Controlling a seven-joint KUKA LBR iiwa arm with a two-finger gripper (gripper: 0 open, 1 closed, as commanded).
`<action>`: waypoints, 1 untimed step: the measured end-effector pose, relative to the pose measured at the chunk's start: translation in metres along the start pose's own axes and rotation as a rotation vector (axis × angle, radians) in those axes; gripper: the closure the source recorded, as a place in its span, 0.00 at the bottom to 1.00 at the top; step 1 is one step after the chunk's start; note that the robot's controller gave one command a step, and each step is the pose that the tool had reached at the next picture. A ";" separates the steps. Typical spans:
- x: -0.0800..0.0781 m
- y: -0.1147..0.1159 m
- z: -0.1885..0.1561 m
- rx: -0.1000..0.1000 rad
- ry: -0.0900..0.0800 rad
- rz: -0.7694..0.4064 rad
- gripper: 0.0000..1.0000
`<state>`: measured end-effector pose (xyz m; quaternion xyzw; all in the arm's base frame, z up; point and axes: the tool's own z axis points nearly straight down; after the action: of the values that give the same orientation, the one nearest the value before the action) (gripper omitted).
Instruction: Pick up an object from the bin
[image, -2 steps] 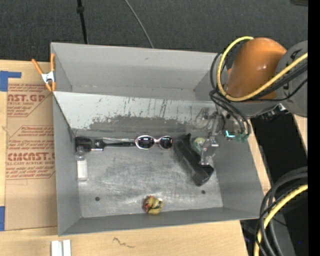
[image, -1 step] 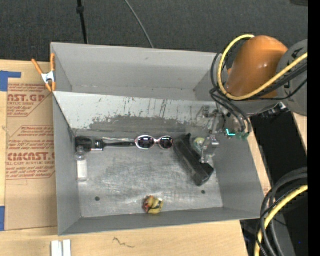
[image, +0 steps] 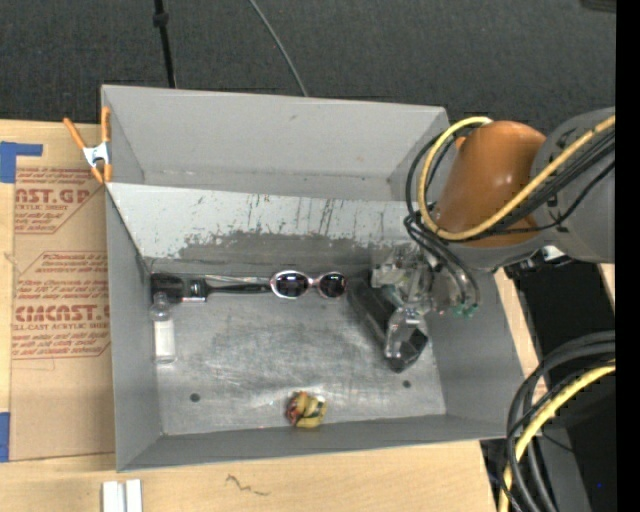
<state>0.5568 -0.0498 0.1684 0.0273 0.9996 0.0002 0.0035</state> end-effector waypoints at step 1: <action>0.004 -0.016 0.026 -0.001 0.009 -0.059 0.00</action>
Offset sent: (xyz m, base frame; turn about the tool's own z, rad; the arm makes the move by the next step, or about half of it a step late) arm -0.0245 -0.0551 -0.0771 0.2255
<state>0.5517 -0.0653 0.1422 -0.0022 1.0000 0.0006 -0.0008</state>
